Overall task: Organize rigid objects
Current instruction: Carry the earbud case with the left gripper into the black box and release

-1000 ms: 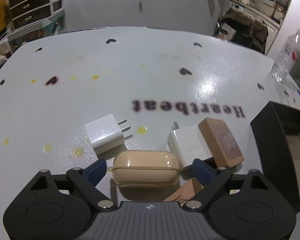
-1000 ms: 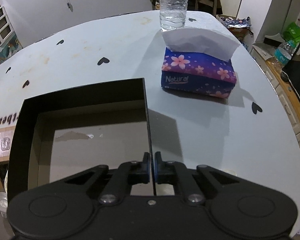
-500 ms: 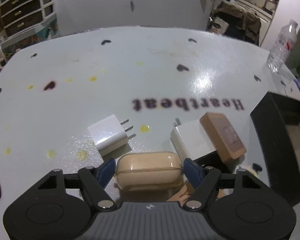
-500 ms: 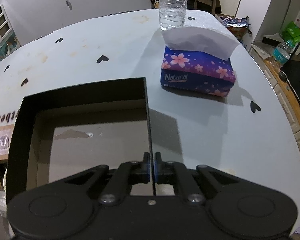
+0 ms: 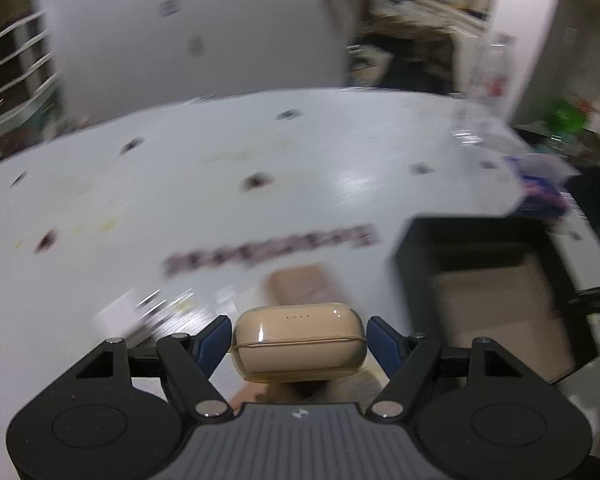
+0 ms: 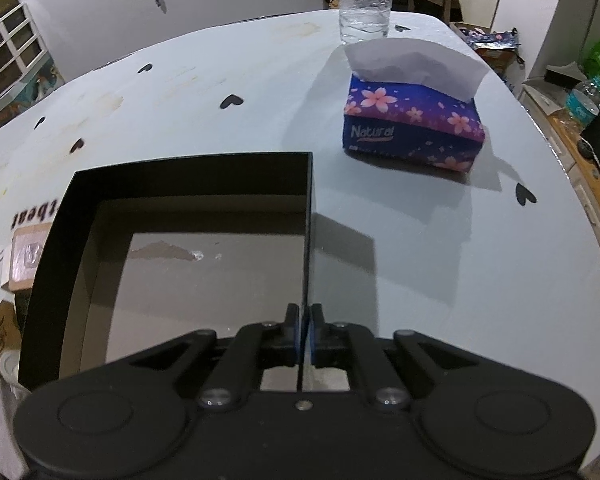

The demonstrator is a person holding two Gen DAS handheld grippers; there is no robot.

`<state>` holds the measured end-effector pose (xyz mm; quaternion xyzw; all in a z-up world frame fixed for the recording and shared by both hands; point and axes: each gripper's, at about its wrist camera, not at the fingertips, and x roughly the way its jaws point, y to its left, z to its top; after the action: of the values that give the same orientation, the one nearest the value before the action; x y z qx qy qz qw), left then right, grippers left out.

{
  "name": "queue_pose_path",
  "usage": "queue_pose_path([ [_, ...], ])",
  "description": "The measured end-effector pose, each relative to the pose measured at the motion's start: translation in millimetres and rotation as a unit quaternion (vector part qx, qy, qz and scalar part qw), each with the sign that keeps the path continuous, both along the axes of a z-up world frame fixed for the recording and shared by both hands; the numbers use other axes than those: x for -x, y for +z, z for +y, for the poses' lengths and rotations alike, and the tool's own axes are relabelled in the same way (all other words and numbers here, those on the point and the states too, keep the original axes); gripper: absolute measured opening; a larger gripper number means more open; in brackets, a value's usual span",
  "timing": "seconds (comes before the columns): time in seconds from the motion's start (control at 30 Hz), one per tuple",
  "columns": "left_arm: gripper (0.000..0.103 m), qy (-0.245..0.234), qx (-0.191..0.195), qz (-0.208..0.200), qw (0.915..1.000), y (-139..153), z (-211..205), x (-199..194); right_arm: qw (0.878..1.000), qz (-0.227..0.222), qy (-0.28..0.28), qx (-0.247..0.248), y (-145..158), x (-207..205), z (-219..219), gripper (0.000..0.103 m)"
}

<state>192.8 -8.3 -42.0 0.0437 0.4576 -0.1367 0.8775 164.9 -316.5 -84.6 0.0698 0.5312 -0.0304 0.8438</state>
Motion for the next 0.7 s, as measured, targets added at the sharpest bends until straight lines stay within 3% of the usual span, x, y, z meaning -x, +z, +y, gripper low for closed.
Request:
queue_pose_path([
  [0.1,0.074,-0.052,0.020,-0.004,0.9985,9.0,-41.3,-8.2,1.000,-0.001,0.010,-0.001,0.0,2.9,-0.8,0.004],
  [0.23,0.074,-0.078,0.057,0.022,0.9951,9.0,-94.2,-23.6,1.000,-0.002,0.007,-0.003,-0.2,3.6,-3.3,0.004],
  [0.5,0.074,-0.030,0.089,0.127,0.9874,-28.9,-169.8,-60.3,1.000,-0.003,-0.008,-0.004,-0.2,3.9,-2.1,0.004],
  [0.7,0.074,0.002,0.101,0.163,0.9815,-50.6,-197.6,-77.1,1.000,-0.003,-0.015,-0.006,0.0,3.9,-2.4,0.004],
])
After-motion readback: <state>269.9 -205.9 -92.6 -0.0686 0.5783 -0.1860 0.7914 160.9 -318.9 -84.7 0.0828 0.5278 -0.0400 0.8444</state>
